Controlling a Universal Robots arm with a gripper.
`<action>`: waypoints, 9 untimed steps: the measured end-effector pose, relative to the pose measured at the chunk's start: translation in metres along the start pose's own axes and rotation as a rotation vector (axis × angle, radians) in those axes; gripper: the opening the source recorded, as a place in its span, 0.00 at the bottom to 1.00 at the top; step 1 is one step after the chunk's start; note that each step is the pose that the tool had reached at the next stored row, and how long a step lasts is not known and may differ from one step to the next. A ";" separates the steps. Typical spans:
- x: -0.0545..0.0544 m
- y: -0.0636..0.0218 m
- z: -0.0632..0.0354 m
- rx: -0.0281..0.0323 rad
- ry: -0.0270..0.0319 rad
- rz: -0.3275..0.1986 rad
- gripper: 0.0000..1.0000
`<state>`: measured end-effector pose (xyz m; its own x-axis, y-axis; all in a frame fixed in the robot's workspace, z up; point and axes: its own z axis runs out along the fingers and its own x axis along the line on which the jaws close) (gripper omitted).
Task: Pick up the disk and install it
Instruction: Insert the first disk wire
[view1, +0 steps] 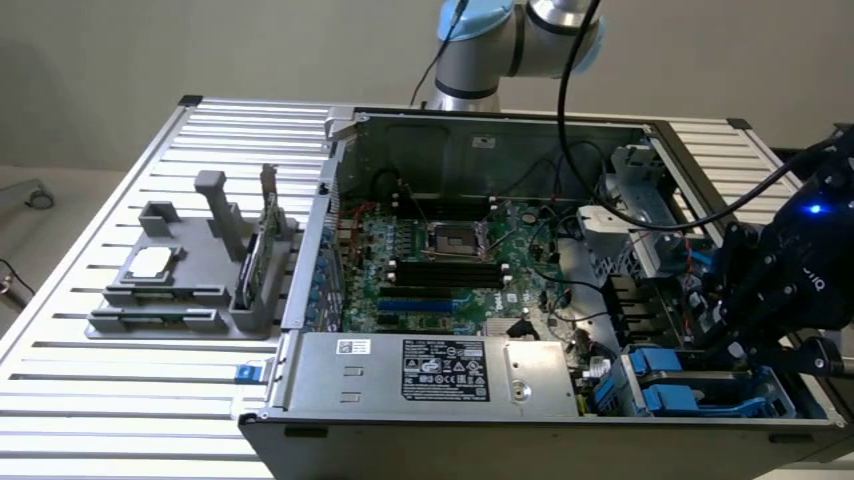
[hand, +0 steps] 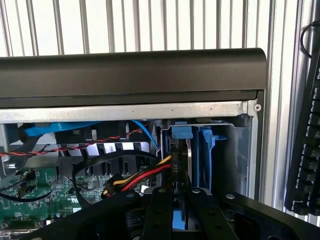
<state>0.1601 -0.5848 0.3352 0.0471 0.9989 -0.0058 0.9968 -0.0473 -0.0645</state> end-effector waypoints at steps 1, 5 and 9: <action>0.000 0.0000 0.0001 0.0001 0.0005 0.000 0.17; 0.000 0.0000 0.0005 0.0008 0.0038 0.000 0.17; 0.000 0.0000 0.0004 0.0015 0.0061 0.000 0.17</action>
<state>0.1601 -0.5850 0.3348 0.0471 0.9989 0.0003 0.9967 -0.0469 -0.0660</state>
